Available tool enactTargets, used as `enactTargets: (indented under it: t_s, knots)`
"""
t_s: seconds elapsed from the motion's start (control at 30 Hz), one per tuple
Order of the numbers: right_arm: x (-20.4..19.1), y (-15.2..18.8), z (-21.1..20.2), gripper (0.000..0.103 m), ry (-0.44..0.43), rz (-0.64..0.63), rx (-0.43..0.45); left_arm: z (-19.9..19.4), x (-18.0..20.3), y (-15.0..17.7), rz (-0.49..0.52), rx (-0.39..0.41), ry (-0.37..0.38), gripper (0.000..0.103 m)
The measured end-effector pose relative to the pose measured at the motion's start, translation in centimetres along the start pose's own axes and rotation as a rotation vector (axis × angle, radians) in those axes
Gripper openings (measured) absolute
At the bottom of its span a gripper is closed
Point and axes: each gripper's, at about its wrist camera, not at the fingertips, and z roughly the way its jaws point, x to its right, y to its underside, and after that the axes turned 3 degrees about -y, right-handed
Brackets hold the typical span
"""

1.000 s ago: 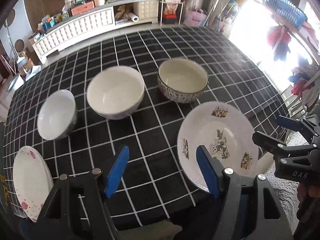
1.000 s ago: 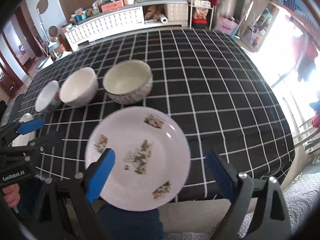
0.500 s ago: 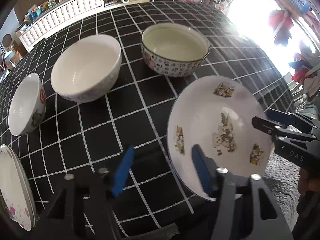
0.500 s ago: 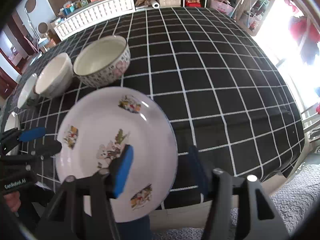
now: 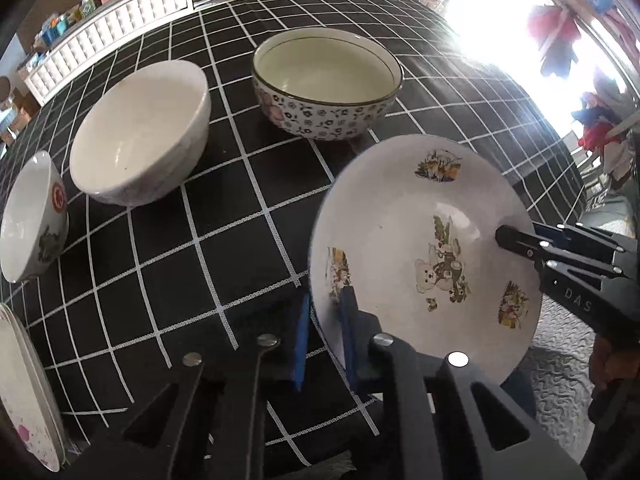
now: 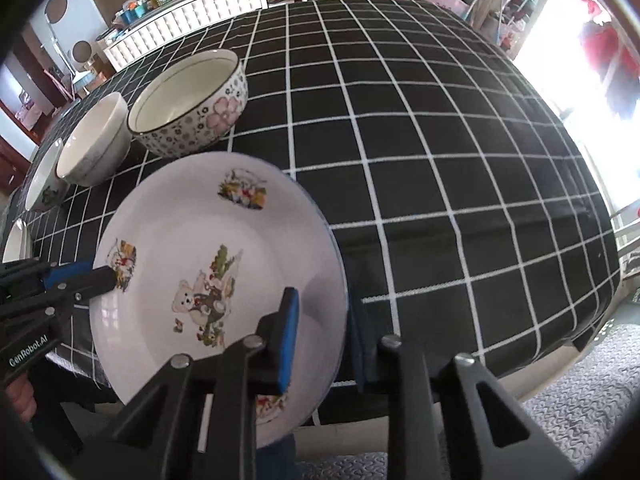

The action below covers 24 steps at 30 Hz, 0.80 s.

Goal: Organize plates and bowls
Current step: 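Lift the bear plate and carry it toward the stacked plates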

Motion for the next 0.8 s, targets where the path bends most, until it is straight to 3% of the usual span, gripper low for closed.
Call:
enactTargets:
  t_s: [0.4, 0.8]
  knots:
    - [-0.1, 0.5, -0.4, 0.021, -0.001, 0.012, 0.012, -0.1, -0.1, 0.4, -0.01, 0.003, 0.006, 0.012]
    - [-3.8, 0.3, -1.4, 0.02, -0.011, -0.008, 0.012, -2.6, -4.3, 2.5, -0.089, 0.03, 0.007, 0.012]
